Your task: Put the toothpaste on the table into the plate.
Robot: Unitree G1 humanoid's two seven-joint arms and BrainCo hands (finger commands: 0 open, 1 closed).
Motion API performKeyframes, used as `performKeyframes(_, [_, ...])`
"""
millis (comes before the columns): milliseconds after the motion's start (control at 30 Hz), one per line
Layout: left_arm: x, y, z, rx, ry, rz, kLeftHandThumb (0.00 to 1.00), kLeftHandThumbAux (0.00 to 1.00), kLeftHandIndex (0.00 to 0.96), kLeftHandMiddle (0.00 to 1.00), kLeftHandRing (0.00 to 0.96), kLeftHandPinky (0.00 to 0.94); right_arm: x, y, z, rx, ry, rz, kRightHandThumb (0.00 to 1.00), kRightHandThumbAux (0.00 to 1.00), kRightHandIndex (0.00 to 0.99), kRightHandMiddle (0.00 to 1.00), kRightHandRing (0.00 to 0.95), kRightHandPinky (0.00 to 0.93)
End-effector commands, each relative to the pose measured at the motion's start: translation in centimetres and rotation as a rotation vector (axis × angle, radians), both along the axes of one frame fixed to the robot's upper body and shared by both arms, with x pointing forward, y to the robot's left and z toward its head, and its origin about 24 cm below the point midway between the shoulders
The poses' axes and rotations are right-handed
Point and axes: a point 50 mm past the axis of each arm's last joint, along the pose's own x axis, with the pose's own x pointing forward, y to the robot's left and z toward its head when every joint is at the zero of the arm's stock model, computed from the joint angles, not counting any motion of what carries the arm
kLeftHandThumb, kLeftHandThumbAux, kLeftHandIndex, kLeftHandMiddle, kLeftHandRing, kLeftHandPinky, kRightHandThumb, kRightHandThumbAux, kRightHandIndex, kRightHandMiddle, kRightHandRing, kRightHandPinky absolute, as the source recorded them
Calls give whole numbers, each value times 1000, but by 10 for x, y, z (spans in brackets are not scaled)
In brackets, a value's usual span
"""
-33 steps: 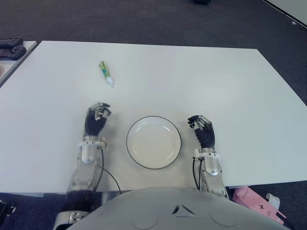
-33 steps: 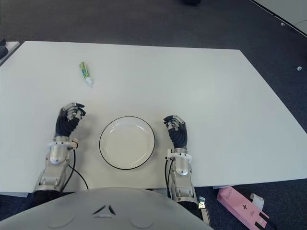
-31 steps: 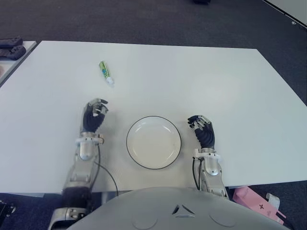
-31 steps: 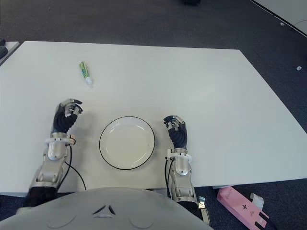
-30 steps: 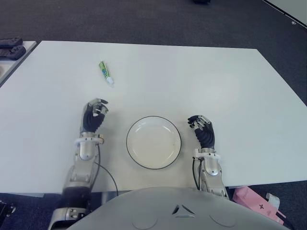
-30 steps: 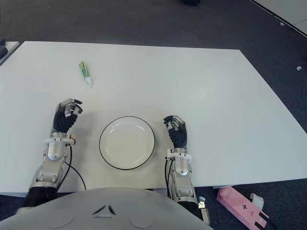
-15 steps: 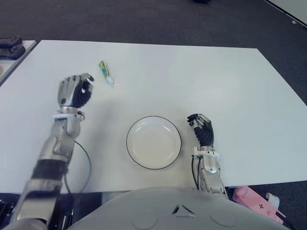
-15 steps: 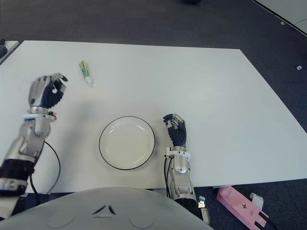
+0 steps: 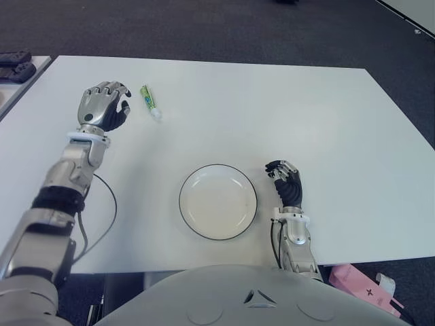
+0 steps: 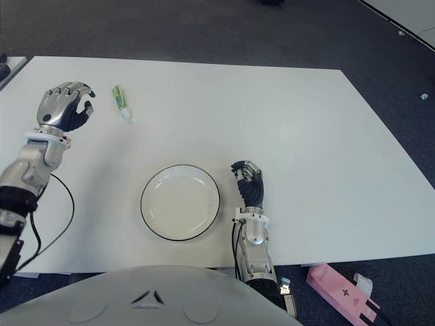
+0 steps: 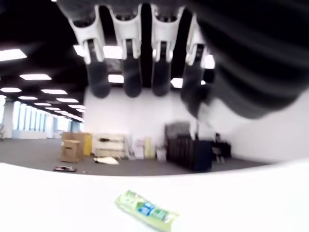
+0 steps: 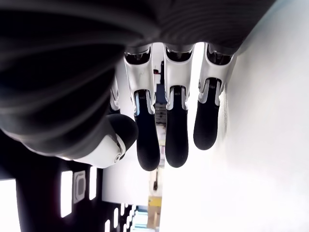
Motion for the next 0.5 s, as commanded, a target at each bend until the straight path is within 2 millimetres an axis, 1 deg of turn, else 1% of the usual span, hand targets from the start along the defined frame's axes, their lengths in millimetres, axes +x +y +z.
performKeyframes(33, [11,3,1,154,32,-59,563,489,88,129,128,157,-4,3,-7,25,36,-18,709,729,429,481,455,440])
performKeyframes(233, [23,1,-4,305,101,-81,555,418,15,37,35,44,-4,3,-8,25,35,-27,708,728,429,485,463,450])
performKeyframes(367, [27,1,-8,387,138,-83,548,375,3,7,7,9,-5,3,-9,21,37,-30,708,728,429,486,464,444])
performKeyframes(500, [28,2,-11,473,170,-96,536,337,0,1,1,2,-6,2,-8,19,36,-33,708,728,429,484,459,437])
